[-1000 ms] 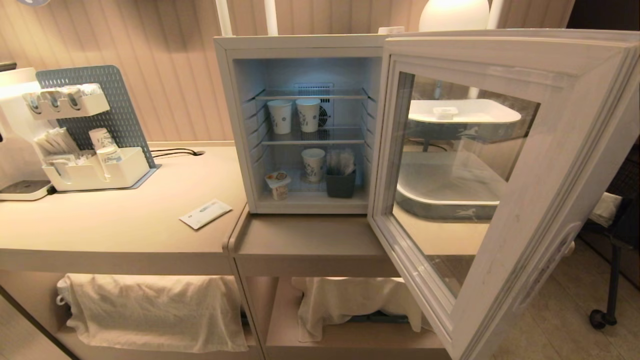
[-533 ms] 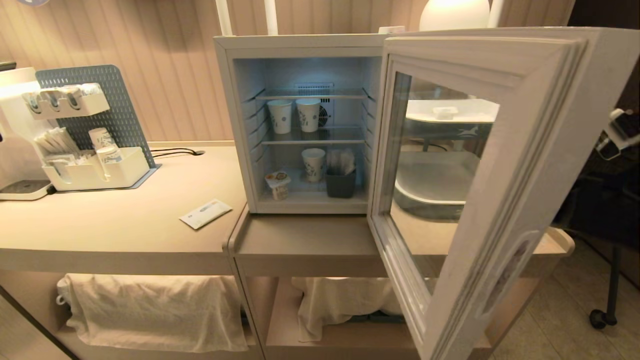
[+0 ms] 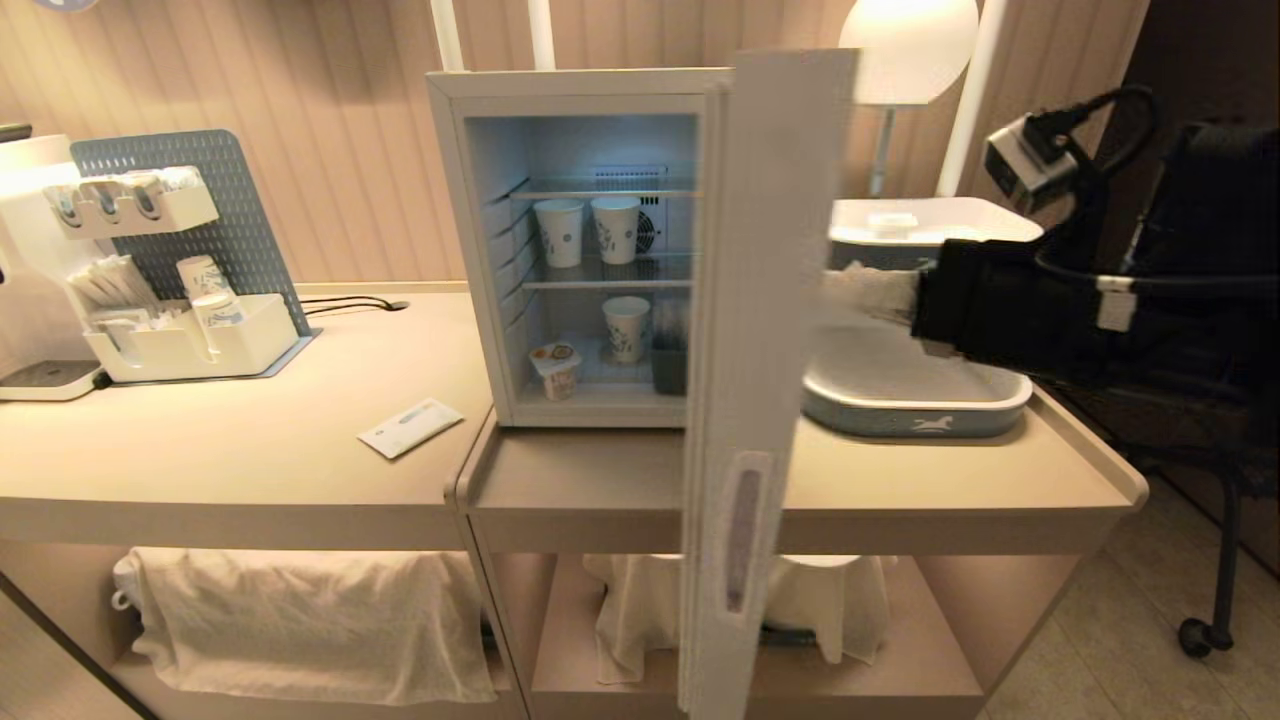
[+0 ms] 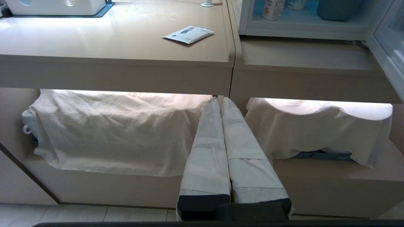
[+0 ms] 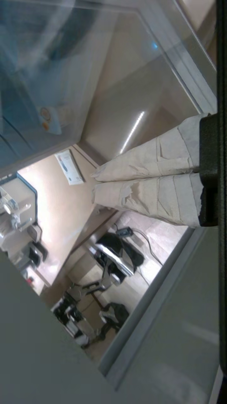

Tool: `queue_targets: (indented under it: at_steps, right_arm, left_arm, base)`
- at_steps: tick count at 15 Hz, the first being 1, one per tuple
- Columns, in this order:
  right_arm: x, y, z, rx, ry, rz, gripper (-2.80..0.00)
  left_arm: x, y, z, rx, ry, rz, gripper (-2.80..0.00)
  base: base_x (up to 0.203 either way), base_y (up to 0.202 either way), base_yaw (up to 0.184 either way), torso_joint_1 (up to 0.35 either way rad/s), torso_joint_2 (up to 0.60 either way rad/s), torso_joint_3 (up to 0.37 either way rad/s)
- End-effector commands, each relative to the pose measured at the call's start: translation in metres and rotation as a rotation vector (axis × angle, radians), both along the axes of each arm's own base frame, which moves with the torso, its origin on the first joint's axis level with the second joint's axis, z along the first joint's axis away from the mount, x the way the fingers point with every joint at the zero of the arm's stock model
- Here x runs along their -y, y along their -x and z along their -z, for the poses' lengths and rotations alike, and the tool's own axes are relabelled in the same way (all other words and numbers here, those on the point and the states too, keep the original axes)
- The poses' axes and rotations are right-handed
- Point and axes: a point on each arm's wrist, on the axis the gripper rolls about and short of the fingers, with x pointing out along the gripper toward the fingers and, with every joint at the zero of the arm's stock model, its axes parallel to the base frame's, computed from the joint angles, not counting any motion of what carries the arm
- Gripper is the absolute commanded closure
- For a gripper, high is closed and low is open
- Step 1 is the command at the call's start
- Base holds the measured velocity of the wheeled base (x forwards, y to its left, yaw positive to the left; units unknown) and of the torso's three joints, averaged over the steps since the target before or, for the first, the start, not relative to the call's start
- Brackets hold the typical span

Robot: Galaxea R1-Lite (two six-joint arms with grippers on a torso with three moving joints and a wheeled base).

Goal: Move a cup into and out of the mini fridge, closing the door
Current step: Close the freezer door

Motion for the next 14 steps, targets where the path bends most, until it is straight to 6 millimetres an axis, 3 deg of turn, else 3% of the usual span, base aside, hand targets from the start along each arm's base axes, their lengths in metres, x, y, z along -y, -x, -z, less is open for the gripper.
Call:
queue_targets:
  at_steps: [1,3,6,10,13,14]
  right_arm:
    - [-0.041,-0.032,0.007,-0.029,0.046,0.028,0.00]
    - [-0.077,-0.051,0.017,-0.058,0.103,0.065,0.00]
    - [-0.126,-0.055,0.036,-0.065,0.201,0.072,0.00]
    - [-0.157,-0.061,0.038,-0.041,0.209,0.051,0.00]
    - [-0.175,-0.088,0.030,0.040,0.201,0.085,0.00]
    - [-0.180,-0.102,0.041,0.053,0.218,0.114,0.00]
  left_arm:
    - [0.000,0.000,0.000,-0.002,0.001,-0.001,0.00]
    - [0.000,0.000,0.000,-0.002,0.001,-0.001,0.00]
    - [0.000,0.000,0.000,-0.002,0.002,0.000,0.00]
    - [0.000,0.000,0.000,-0.002,0.002,-0.002,0.00]
    - [0.000,0.000,0.000,-0.002,0.002,0.000,0.00]
    - [0.000,0.000,0.000,-0.002,0.002,-0.002,0.00]
  base:
    - [0.000,0.000,0.000,0.000,0.00,0.000]
    - [0.000,0.000,0.000,0.000,0.00,0.000]
    - [0.000,0.000,0.000,0.000,0.00,0.000]
    - [0.000,0.000,0.000,0.000,0.00,0.000]
    - [0.000,0.000,0.000,0.000,0.00,0.000]
    - [0.000,0.000,0.000,0.000,0.00,0.000]
